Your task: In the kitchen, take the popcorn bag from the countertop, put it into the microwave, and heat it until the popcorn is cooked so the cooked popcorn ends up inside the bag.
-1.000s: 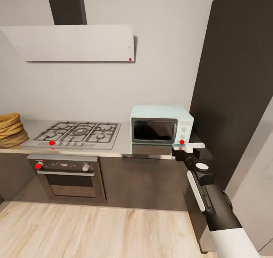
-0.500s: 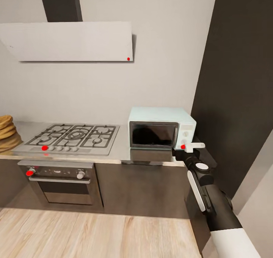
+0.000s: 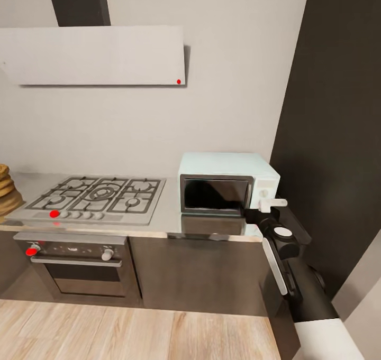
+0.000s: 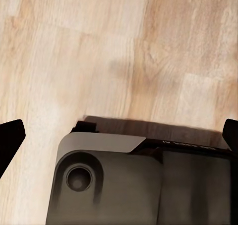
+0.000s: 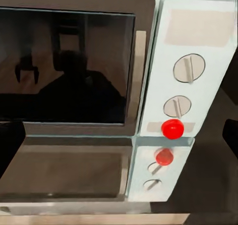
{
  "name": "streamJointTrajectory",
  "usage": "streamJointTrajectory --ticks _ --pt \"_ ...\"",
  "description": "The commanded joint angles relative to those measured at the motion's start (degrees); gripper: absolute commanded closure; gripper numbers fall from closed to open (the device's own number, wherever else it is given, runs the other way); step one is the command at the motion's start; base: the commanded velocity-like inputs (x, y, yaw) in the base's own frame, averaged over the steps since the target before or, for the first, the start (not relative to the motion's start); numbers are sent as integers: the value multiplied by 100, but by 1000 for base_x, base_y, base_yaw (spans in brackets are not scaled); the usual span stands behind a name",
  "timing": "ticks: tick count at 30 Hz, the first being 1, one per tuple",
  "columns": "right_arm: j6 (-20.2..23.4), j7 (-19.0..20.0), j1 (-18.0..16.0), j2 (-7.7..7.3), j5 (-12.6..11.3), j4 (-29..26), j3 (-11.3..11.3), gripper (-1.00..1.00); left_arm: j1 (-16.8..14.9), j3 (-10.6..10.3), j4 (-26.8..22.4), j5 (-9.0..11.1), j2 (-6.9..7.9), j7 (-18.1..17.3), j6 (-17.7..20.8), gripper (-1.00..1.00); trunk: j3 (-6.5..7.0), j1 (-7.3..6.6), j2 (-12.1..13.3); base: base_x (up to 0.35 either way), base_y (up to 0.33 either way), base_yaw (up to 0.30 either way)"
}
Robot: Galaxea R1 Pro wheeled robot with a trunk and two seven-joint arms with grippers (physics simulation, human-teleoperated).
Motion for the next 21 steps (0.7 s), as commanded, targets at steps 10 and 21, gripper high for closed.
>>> streamJointTrajectory --ticks 10,21 --pt "29 3 -36 -9 -22 -280 -374 -100 -4 16 -1 -2 -4 2 -18 -100 -8 1 -6 0 0 0" --pt "40 13 -16 25 -17 -182 -289 -100 -4 14 2 -2 -4 2 -20 -100 -8 1 -6 70 0 0"
